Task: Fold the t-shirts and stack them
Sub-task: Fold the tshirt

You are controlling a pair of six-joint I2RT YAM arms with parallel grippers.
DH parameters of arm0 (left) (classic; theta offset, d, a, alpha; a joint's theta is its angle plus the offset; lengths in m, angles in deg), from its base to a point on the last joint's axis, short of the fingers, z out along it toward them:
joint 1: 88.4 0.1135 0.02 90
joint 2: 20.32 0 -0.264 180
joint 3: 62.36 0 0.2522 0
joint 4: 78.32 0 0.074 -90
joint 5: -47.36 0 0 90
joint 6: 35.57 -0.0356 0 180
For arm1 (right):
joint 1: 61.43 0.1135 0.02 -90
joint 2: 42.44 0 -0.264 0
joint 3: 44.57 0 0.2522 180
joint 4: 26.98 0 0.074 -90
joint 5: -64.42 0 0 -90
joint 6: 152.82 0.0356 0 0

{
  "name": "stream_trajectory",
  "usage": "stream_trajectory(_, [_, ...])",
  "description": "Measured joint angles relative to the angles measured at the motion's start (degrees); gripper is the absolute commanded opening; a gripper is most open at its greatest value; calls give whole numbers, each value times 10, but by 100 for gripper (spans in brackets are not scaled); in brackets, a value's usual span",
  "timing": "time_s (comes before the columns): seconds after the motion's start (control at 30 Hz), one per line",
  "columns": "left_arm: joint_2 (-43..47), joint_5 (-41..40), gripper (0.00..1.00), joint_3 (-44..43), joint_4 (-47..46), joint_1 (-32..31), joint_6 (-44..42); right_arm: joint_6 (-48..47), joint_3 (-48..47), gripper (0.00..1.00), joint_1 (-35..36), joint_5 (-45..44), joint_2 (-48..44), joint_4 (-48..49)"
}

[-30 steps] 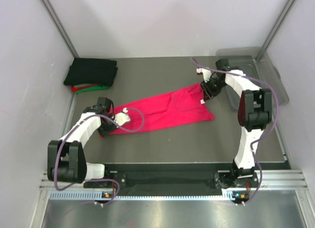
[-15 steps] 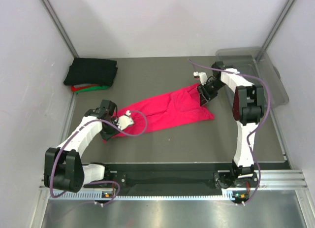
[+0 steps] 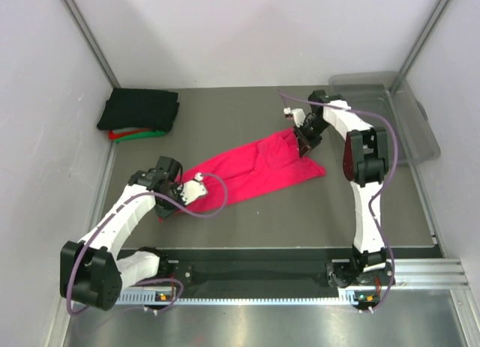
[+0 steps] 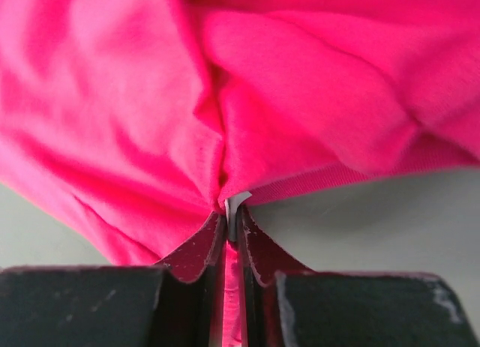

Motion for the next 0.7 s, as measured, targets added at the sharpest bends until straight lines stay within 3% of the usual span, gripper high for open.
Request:
stream_trajectory(0.23, [-27, 47, 0, -41, 53, -78, 28, 12, -202, 8, 41, -79, 103, -5])
stream_trajectory(0.37, [-76, 89, 0, -81, 61, -115, 44, 12, -212, 8, 65, -129, 108, 50])
stream_trajectory(0.53, [-149, 130, 1, -123, 71, -165, 64, 1, -212, 9, 83, -186, 120, 186])
stream_trajectory(0.7, [-254, 154, 1, -184, 62, -251, 92, -22, -238, 9, 93, -214, 158, 301])
